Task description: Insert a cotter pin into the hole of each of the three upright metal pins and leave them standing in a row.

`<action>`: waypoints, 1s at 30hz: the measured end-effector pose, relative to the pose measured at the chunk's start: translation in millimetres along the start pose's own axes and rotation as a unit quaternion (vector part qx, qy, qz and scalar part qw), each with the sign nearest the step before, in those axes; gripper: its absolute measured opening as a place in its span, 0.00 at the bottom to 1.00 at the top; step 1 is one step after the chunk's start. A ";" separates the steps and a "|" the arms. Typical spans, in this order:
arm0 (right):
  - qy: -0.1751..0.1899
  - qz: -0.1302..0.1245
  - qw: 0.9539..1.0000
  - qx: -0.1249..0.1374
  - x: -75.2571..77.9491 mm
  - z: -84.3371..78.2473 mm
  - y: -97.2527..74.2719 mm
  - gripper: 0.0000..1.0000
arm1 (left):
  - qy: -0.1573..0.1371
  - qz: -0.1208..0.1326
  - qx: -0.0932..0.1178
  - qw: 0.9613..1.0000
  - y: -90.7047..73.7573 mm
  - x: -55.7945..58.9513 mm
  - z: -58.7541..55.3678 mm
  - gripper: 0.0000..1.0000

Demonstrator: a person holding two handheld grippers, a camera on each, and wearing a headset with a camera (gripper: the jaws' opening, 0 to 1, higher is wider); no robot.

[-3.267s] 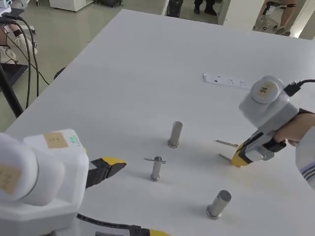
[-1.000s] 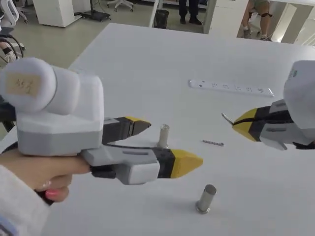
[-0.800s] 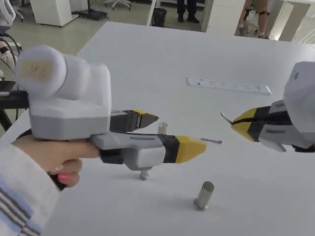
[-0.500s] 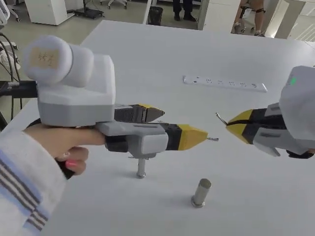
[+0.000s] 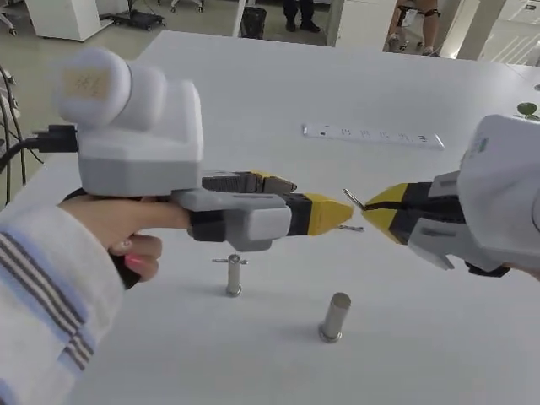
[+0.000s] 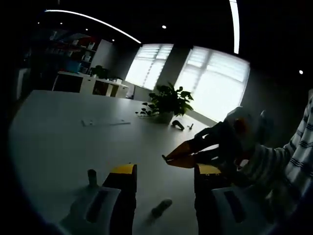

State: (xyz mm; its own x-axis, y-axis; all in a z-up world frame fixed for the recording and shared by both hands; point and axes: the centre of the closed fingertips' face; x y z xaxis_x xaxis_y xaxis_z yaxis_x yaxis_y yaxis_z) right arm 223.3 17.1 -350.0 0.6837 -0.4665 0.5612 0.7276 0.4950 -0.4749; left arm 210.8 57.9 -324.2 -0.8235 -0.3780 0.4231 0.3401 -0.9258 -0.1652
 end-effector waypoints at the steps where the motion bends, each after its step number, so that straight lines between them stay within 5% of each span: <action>1: -0.005 -0.001 1.000 0.001 -2.0 0.9 -1.2 0.00 | -0.003 -0.003 0.000 1.000 0.6 0.9 -0.1 0.43; 8: -0.081 -0.013 0.997 0.006 -9.9 5.0 -7.6 0.00 | -0.012 -0.020 -0.008 1.000 4.2 7.9 -4.5 0.31; 30: -0.110 0.011 0.994 0.019 -31.5 15.2 -9.1 0.00 | -0.040 -0.027 -0.043 0.998 13.1 8.3 -25.2 0.02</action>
State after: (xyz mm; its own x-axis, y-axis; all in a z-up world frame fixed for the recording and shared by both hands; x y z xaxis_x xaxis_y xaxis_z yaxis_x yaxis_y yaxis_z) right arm 194.3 38.4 -353.0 0.6674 -0.2856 0.6878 0.7073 0.5323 -0.4653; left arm 197.0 42.4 -345.3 -0.7992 -0.3282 0.5035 0.2522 -0.9436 -0.2146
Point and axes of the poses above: the centre of the closed fingertips' face, and the gripper's own axes: y roughly forward along the fingers, x roughly to its right, z roughly out of its top, and after that the axes turned 8 degrees about -z, right-handed
